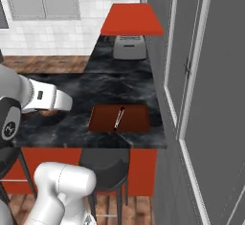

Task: Gather the onion and potato from the fridge and place them on a tray on the dining counter. Then gather the steak and fish from the fridge and place them on the other tray.

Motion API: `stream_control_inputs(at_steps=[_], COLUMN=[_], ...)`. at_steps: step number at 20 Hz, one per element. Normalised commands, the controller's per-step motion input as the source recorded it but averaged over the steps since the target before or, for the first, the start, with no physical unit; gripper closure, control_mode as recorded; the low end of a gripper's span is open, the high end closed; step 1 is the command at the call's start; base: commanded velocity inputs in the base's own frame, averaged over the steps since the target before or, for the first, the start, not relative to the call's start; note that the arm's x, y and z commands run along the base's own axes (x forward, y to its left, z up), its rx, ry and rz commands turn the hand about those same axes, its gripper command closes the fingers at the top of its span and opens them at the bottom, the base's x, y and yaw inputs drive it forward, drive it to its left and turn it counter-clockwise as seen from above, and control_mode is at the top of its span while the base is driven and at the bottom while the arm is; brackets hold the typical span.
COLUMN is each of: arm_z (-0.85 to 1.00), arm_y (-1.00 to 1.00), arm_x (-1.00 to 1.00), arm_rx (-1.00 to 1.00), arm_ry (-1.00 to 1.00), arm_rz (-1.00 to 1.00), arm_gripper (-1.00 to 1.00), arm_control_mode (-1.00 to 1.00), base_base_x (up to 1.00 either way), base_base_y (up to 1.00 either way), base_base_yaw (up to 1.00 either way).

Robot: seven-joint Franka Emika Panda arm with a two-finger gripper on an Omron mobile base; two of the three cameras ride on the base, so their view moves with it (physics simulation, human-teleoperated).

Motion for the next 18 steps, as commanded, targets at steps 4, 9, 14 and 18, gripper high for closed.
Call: stream_control_inputs(at_steps=[4, 9, 14, 18], arm_z=[0.00, 0.00, 0.00, -0.02], arm_y=[0.00, 0.00, 0.00, -0.01], arm_x=[0.00, 0.00, 0.00, 0.11], arm_rx=[0.00, 0.00, 0.00, 0.00], arm_ry=[0.00, 0.00, 0.00, 0.03], arm_rz=[0.00, 0.00, 0.00, 0.00], arm_gripper=[1.00, 1.00, 1.00, 1.00], arm_control_mode=[1.00, 1.00, 1.00, -1.00], base_base_x=[0.63, 0.40, 0.25, 0.27], base_base_y=[-0.01, -0.03, -0.07, -0.06], base_base_yaw=[0.10, 0.08, 0.02, 0.00])
